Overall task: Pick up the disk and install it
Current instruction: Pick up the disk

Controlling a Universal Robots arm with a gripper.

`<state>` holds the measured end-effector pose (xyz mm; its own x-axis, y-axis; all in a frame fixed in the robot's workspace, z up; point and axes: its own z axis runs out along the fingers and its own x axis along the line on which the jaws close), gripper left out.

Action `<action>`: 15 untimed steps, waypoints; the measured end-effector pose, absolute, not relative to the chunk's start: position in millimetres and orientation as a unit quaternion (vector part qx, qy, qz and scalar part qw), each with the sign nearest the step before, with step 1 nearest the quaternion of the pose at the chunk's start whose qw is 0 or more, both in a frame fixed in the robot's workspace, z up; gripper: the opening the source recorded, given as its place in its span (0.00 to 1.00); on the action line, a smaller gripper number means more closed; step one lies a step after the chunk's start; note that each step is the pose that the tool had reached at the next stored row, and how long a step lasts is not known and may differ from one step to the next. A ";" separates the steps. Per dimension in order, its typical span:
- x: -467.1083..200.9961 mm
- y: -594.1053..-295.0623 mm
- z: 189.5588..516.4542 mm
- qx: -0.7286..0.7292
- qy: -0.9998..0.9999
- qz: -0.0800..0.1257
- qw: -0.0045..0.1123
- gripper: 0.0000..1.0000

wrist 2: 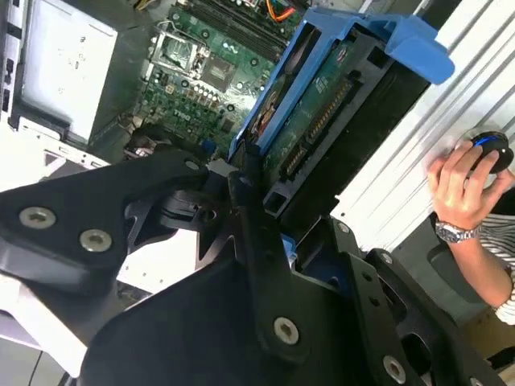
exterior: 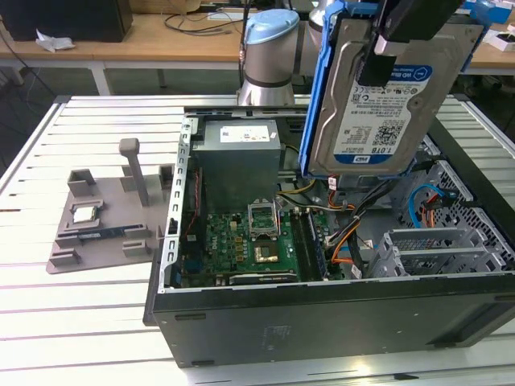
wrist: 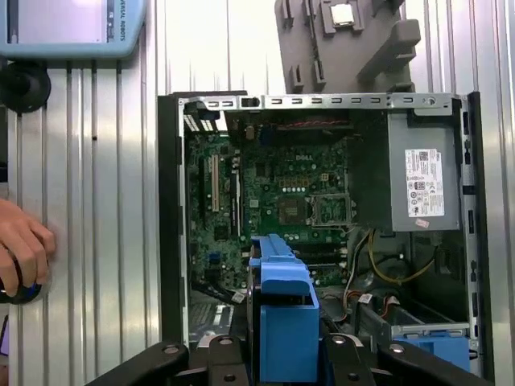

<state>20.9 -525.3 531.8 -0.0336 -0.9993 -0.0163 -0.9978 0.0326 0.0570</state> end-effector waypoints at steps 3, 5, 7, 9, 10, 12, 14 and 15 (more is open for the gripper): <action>22.5 -531.8 527.7 0.693 -0.720 -0.026 0.014 0.37; 26.8 -539.7 521.7 0.693 -0.721 -0.026 0.014 0.37; 33.1 -540.2 517.9 0.693 -0.721 -0.026 0.014 0.37; 37.7 -540.3 515.3 0.693 -0.721 -0.026 0.014 0.37; 41.2 -540.3 513.8 0.693 -0.721 -0.026 0.015 0.37; 50.6 -540.3 511.0 0.693 -0.721 -0.026 0.015 0.37; 55.7 -540.4 509.8 0.693 -0.721 -0.026 0.015 0.37; 58.2 -540.4 509.2 0.693 -0.721 -0.026 0.015 0.37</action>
<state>58.2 -540.4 509.2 -0.0400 -0.9991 -0.0149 -0.9975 0.0391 0.0582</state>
